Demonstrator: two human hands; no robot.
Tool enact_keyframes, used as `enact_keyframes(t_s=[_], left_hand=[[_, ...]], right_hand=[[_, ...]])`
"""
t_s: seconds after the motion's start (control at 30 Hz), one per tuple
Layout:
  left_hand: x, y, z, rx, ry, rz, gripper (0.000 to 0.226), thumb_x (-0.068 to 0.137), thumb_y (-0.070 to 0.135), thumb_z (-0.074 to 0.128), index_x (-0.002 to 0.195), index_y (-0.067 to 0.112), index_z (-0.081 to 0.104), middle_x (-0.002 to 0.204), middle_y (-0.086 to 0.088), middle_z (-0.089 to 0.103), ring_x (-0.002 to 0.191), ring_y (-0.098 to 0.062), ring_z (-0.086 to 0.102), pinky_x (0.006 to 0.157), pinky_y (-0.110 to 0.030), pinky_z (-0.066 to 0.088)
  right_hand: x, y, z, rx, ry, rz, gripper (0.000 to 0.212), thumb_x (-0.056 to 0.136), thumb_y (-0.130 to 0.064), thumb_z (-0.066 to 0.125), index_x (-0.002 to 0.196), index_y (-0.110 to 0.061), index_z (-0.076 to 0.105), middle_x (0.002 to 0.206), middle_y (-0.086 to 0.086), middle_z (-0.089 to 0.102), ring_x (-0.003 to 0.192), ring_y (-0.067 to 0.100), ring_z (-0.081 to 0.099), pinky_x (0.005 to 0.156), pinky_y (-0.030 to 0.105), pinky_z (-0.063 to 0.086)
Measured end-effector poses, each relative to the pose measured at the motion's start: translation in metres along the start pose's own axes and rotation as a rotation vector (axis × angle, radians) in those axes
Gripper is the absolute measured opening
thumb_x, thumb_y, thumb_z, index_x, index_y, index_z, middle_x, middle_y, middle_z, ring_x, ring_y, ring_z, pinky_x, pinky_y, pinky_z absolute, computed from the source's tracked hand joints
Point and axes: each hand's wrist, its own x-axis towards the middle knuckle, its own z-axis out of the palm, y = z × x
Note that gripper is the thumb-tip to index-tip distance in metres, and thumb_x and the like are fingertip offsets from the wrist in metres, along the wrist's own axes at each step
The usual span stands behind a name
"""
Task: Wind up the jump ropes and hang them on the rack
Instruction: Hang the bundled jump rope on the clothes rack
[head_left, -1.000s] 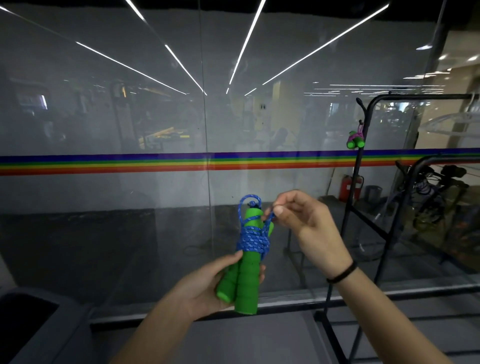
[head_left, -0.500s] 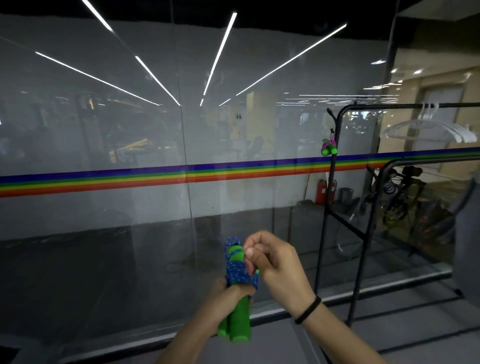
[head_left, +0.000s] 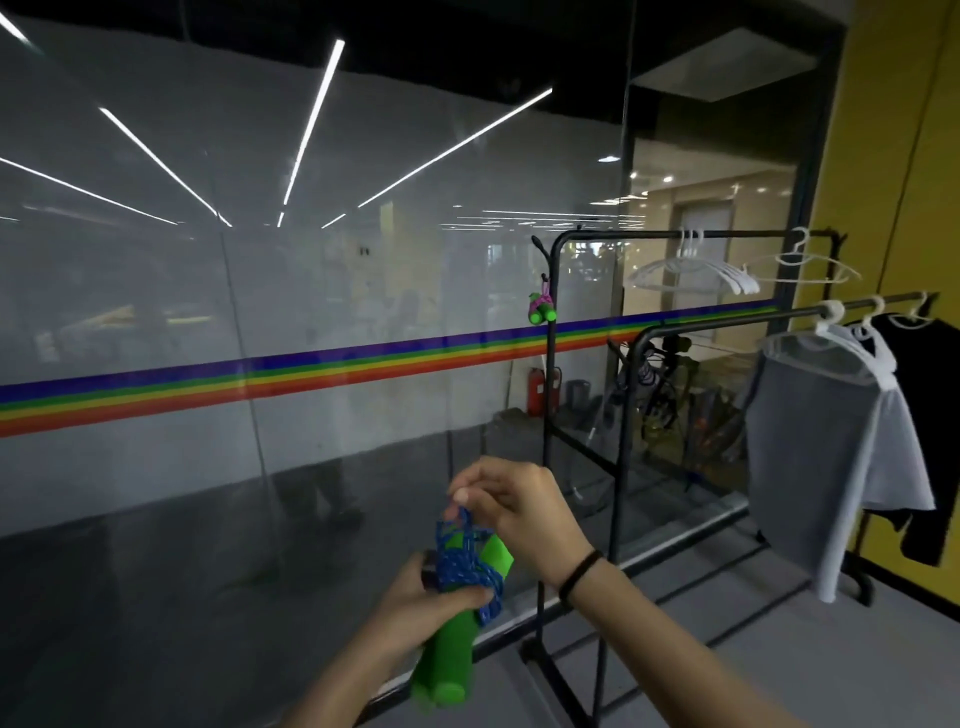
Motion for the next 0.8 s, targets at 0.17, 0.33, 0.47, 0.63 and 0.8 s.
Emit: enact_keyframes(t_s=[0.17,0.33,0.47,0.63,0.8], left_hand=[[0.036,0.005,0.005,-0.027,0.035,0.041,0.069,0.041,0.033,0.089,0.096,0.007,0.056,0.096,-0.01,0.068,0.08,-0.016,0.066,0.063,-0.021,0.05],[0.094,0.008,0.008,0.019,0.171,0.172,0.075,0.028,0.058,0.082,0.087,0.015,0.064,0.09,-0.006,0.073,0.091,-0.023,0.068,0.087,-0.04,0.053],[0.156,0.025,0.015,0.059,0.218,0.294,0.027,0.05,0.041,0.083,0.069,0.029,0.069,0.077,0.011,0.072,0.085,-0.007,0.066,0.082,-0.026,0.051],[0.244,0.056,0.035,-0.019,0.225,0.343,0.011,0.072,0.004,0.076,0.074,0.013,0.068,0.068,0.004,0.07,0.062,-0.002,0.066,0.063,-0.01,0.05],[0.336,0.095,0.045,-0.011,0.248,0.42,0.009,0.073,0.003,0.074,0.078,0.007,0.068,0.073,-0.004,0.069,0.062,0.0,0.064,0.064,-0.009,0.049]], right_hand=[[0.033,0.028,-0.011,-0.017,0.044,0.003,0.01,0.086,-0.008,0.061,0.079,-0.008,0.068,0.074,0.007,0.073,0.058,-0.002,0.061,0.059,0.008,0.043],[0.076,0.074,-0.023,-0.026,0.085,-0.001,0.008,0.083,-0.009,0.064,0.081,-0.007,0.071,0.071,0.0,0.069,0.062,0.001,0.062,0.063,0.015,0.05],[0.123,0.118,-0.04,-0.016,0.075,-0.03,0.007,0.083,-0.01,0.065,0.082,-0.008,0.072,0.073,-0.003,0.068,0.065,0.005,0.063,0.066,0.023,0.055],[0.203,0.172,-0.072,0.014,0.057,-0.046,0.007,0.083,-0.011,0.065,0.084,-0.009,0.072,0.072,-0.008,0.065,0.061,0.004,0.058,0.064,0.023,0.052],[0.284,0.209,-0.107,0.046,0.058,-0.051,0.007,0.085,-0.005,0.062,0.086,-0.005,0.069,0.076,-0.003,0.065,0.068,0.009,0.058,0.063,0.023,0.052]])
